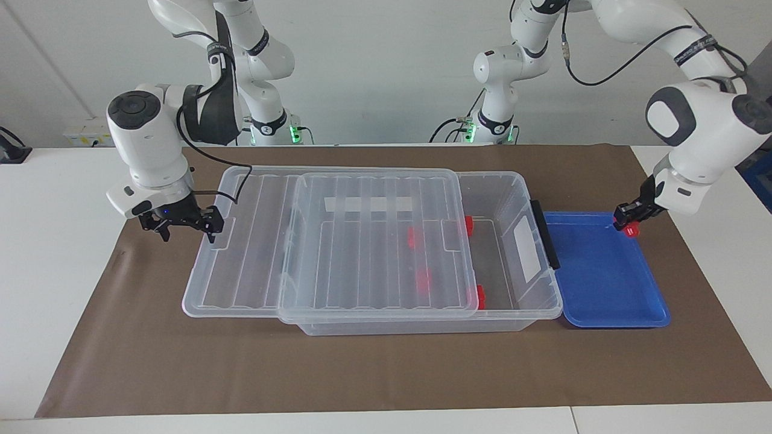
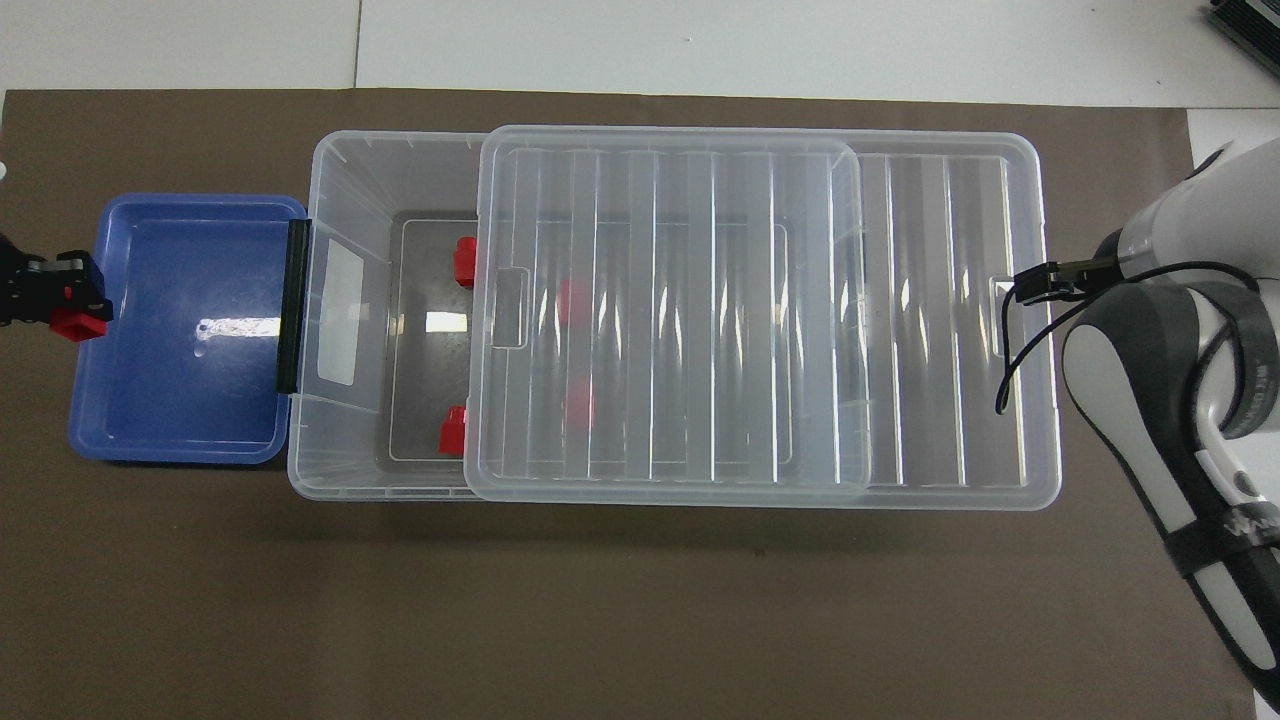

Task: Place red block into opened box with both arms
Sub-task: 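Lift the red block with the left gripper and carry it over the box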

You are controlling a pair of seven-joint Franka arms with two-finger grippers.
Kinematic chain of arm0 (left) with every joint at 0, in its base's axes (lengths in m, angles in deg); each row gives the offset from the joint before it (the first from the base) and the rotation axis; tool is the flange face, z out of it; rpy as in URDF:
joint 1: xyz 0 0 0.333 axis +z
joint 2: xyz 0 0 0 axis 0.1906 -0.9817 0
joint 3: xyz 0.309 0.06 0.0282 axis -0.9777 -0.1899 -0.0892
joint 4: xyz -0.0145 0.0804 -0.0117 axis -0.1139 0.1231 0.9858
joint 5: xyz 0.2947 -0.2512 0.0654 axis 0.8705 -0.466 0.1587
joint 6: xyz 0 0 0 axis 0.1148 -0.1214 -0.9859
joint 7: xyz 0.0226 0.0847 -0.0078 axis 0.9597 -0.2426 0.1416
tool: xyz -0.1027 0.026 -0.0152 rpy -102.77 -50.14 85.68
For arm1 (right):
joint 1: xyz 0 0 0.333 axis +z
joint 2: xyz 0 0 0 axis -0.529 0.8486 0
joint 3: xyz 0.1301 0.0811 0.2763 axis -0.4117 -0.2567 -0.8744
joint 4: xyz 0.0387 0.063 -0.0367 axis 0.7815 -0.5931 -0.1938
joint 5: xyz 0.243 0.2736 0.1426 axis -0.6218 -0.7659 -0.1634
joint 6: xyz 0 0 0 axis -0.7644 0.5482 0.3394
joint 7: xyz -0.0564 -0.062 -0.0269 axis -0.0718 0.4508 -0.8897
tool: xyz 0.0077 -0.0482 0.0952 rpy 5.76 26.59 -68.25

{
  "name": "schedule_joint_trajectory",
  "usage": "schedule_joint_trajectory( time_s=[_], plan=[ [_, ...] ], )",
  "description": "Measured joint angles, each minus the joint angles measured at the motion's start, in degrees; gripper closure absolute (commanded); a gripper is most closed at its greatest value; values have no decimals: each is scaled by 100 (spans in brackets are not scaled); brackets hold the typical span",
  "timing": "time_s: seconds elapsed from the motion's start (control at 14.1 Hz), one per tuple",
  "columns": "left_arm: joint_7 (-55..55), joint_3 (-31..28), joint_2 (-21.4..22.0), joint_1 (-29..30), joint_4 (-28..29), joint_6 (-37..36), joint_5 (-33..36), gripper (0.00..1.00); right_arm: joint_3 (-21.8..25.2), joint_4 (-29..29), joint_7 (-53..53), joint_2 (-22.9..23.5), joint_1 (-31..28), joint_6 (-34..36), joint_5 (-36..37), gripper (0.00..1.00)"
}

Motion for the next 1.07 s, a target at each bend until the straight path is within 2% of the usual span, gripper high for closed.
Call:
schedule_joint_trajectory(
  time_s=[0.14, 0.36, 0.5, 0.71, 0.92, 1.07],
  plan=[
    [698, 29, 21, -361, -546, -756, -20, 100, 0, 0, 8, -3, -5, 0, 144, 0],
    [2280, 69, -10, -1343, -786, -812, -39, 100, 3, 0, 93, -9, -16, 1, 221, 0],
    [3025, 91, -47, -1852, -772, -403, -39, 100, 3, 0, 102, -10, -21, 3, 408, 0],
    [3385, 91, -137, -2212, -522, 238, -37, 100, 3, 0, 104, -10, -26, 4, 525, 0],
    [3576, 89, -206, -2455, 152, 1144, 7, 100, 4, 1, 123, -12, -30, 4, 550, 0],
    [3588, 87, -244, -2506, 464, 1490, 77, 100, 4, 4, 131, -25, -33, 4, 551, 0]
  ],
)
